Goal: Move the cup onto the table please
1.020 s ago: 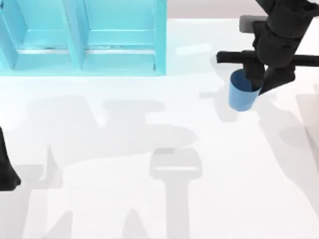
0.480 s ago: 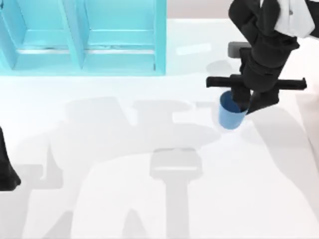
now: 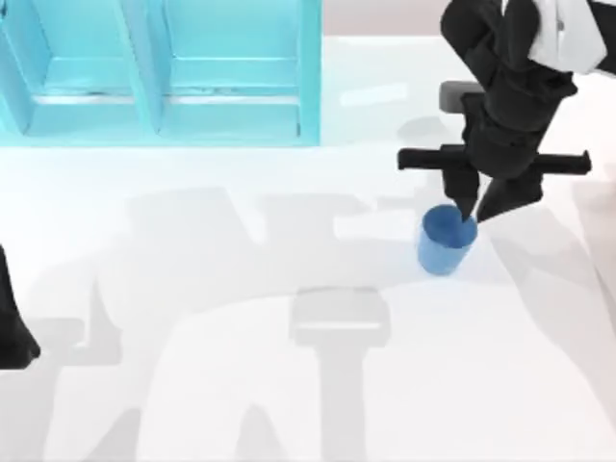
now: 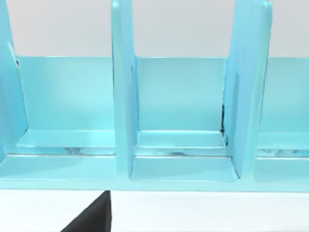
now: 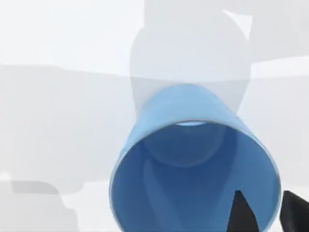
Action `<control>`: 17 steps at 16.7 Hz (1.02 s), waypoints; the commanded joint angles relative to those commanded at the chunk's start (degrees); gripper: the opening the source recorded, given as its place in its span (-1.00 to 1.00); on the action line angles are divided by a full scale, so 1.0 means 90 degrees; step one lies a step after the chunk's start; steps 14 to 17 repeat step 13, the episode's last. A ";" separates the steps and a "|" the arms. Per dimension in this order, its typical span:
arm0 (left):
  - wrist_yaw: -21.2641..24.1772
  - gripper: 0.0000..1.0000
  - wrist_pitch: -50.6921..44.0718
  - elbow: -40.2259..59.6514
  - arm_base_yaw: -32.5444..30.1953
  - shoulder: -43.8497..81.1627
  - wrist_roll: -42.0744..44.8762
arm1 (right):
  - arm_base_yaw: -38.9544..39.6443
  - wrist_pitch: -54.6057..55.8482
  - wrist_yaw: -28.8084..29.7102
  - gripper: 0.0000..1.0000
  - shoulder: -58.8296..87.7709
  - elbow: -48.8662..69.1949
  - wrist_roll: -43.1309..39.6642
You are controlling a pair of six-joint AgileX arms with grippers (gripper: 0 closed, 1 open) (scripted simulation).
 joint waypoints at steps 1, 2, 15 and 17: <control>0.0000 1.00 0.0000 0.0000 0.0000 0.0000 0.0000 | 0.0000 0.0000 0.0000 0.06 0.0000 0.0000 0.0000; 0.0000 1.00 0.0000 0.0000 0.0000 0.0000 0.0000 | 0.0000 0.0000 0.0000 0.21 0.0000 0.0000 0.0000; 0.0000 1.00 0.0000 0.0000 0.0000 0.0000 0.0000 | 0.0000 0.0000 0.0000 1.00 0.0000 0.0000 0.0000; 0.0000 1.00 0.0000 0.0000 0.0000 0.0000 0.0000 | 0.0000 0.0000 0.0000 1.00 0.0000 0.0000 0.0000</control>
